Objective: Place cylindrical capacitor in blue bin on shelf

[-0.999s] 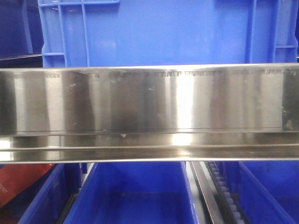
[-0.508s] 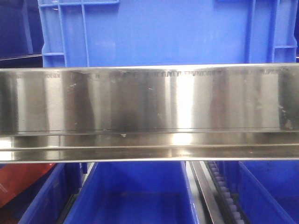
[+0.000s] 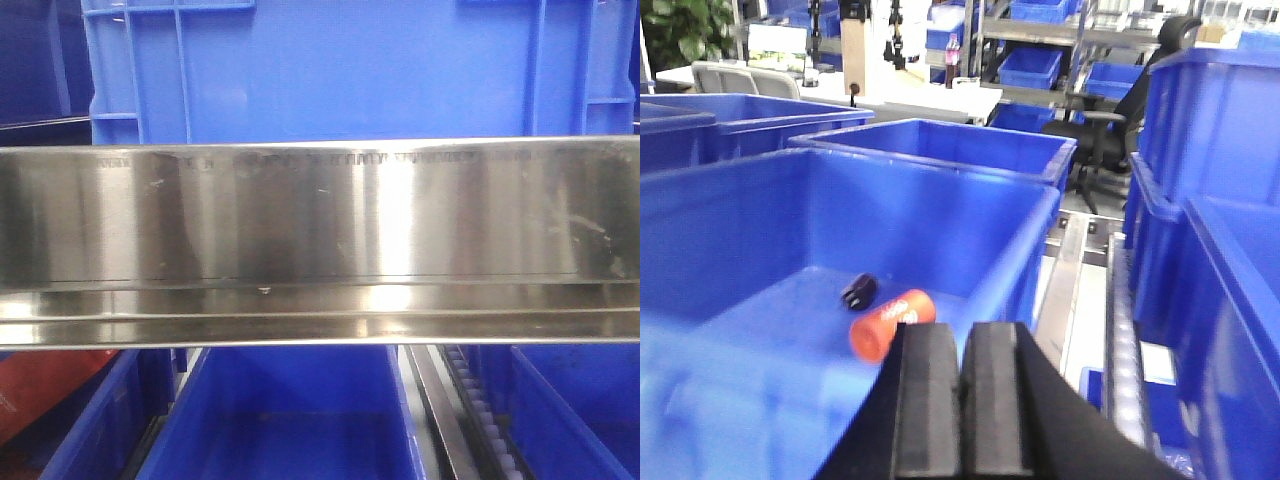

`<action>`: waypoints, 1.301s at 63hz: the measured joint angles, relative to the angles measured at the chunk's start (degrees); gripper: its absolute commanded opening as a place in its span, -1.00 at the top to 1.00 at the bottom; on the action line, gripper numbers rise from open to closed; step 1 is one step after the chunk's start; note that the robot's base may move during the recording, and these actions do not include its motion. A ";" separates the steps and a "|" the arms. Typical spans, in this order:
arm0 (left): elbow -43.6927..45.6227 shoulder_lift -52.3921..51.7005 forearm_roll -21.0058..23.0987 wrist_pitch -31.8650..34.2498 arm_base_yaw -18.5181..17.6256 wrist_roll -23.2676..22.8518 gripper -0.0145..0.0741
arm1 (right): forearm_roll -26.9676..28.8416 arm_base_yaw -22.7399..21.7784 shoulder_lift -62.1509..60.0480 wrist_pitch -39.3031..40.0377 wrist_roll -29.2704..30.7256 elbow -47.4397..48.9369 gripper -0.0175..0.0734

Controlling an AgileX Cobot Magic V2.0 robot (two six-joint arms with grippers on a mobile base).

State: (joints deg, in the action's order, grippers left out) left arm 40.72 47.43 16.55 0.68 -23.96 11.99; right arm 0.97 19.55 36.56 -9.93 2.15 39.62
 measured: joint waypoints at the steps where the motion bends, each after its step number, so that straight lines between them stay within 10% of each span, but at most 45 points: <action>1: -1.02 -1.13 0.15 0.00 0.00 0.00 0.92 | 0.00 0.00 -1.42 0.00 0.00 -1.02 0.98; 32: -18.54 -36.23 1.02 -0.68 0.09 0.00 0.92 | 0.00 0.00 -22.27 -9.97 0.00 -7.73 0.98; 82: -19.25 -37.62 1.02 -0.68 0.09 0.00 0.92 | -0.11 -0.09 -22.40 -10.44 0.00 -7.82 0.98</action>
State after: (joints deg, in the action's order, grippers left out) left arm 21.46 9.81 17.57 0.00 -23.87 11.99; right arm 0.85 19.46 14.16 -20.36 2.15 31.80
